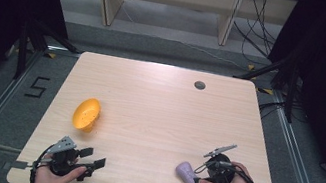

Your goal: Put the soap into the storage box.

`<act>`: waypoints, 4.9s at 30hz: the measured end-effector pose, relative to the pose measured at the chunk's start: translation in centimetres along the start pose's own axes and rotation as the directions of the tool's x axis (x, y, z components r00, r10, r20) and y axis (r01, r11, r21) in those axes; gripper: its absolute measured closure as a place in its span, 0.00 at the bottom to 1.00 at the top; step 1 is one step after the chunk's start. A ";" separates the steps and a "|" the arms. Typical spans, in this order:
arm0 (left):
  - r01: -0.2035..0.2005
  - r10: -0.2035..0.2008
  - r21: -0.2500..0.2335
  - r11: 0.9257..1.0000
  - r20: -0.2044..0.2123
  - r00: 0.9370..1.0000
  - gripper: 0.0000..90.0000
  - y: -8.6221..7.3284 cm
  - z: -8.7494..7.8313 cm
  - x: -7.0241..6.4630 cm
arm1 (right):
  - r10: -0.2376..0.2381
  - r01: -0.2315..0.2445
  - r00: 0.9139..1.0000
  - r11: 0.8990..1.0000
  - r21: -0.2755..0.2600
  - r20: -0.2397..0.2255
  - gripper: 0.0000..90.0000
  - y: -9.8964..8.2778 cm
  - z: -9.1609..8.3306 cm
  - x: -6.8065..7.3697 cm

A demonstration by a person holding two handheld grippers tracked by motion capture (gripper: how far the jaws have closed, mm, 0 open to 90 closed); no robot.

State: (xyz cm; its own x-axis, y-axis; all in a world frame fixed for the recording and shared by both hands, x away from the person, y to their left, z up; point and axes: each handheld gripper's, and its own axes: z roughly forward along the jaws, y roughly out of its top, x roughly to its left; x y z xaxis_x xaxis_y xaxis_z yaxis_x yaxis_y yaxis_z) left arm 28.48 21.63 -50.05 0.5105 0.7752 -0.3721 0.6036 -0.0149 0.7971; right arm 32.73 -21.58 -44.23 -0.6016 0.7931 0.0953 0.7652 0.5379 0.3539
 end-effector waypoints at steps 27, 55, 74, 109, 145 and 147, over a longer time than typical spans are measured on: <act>-0.009 0.009 -0.001 1.000 -0.010 1.000 0.31 0.0 -0.1 -0.3 | -0.091 0.093 0.996 0.963 0.255 -0.020 0.49 5.2 2.1 1.3; -0.009 0.009 -0.003 1.000 0.000 1.000 0.30 0.0 0.0 -0.2 | -0.049 0.051 0.999 0.947 0.318 -0.014 0.52 5.8 4.5 1.8; -0.015 0.015 0.009 1.000 -0.011 1.000 0.30 0.0 0.0 -0.2 | -0.073 0.062 0.997 0.934 0.353 0.017 0.55 5.8 5.3 2.0; -0.016 0.016 0.013 1.000 -0.008 1.000 0.30 0.0 0.0 -0.2 | -0.158 0.155 0.987 0.921 0.356 -0.019 0.55 5.9 5.7 2.2; -0.010 0.010 0.011 1.000 -0.004 1.000 0.31 -0.1 0.0 -0.3 | -0.476 0.448 0.865 0.876 0.180 0.161 0.56 3.4 3.0 4.5; -0.009 0.009 0.010 1.000 -0.004 1.000 0.31 -0.1 0.0 -0.3 | -0.485 0.459 0.857 0.872 0.171 0.175 0.56 3.3 2.8 4.6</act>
State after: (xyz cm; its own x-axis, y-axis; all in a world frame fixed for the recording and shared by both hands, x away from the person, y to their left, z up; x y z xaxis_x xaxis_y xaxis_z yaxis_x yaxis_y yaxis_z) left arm 28.33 21.39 -50.03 0.5137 0.7774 -0.3631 0.6051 -0.0282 0.7957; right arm 33.16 -15.39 -45.23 -0.8466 0.4683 -0.2529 0.4300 0.8818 0.1935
